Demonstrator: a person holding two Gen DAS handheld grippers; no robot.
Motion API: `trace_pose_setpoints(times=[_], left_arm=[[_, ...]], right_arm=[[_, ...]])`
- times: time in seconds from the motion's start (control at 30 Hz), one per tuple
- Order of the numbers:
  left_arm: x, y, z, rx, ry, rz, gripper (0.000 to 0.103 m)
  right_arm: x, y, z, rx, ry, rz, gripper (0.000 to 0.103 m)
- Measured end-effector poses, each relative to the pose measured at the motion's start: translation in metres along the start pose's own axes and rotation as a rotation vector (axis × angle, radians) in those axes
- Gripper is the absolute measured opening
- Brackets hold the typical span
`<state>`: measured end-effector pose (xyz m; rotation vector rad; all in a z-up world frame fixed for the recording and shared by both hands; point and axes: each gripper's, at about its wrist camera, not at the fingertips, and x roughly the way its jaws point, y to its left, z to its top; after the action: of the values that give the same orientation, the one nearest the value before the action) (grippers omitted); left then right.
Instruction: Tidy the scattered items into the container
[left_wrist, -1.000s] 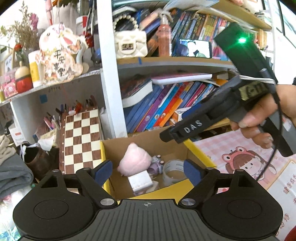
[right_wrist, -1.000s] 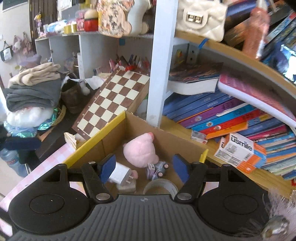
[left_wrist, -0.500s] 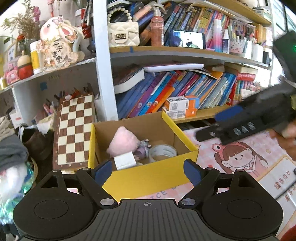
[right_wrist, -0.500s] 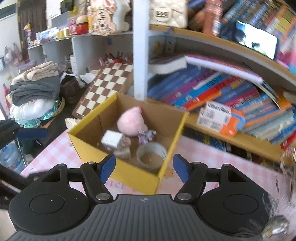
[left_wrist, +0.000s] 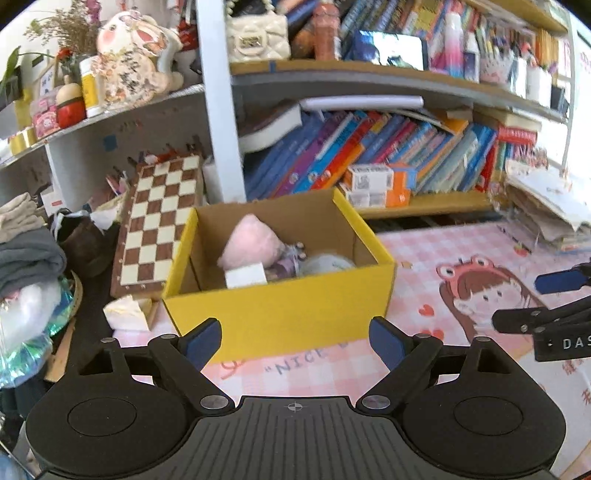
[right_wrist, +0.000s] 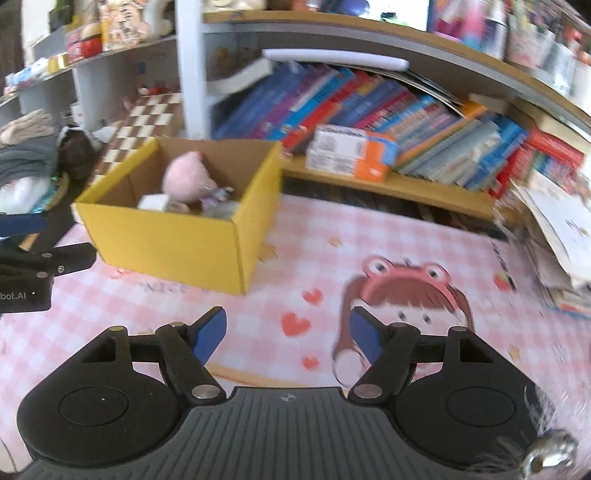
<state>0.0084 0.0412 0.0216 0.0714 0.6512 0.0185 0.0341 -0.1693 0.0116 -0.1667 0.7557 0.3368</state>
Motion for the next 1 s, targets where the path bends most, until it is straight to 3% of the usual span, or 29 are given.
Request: trace_pose_setpoints(times=[0.4,0.77,0.83,1.0], left_arm=[[0.001,-0.025,-0.018,0.036,0.045,0.004,0.089],[0.003,-0.026,-0.029,-0.006,0.093,0.005,0.09],[0.004,-0.027,-0.029,-0.014,0.099,-0.003,0.095],[0.004,-0.028,-0.03,-0.03,0.098,-0.002,0.096]], right_arm=[[-0.01,-0.011,-0.035,0.054,-0.019,-0.122,0.08],[-0.008,-0.012,-0.045,0.068,-0.007,-0.145,0.087],[-0.007,-0.012,-0.046,0.065,0.0,-0.147,0.088],[-0.008,-0.011,-0.046,0.067,-0.002,-0.15,0.089]])
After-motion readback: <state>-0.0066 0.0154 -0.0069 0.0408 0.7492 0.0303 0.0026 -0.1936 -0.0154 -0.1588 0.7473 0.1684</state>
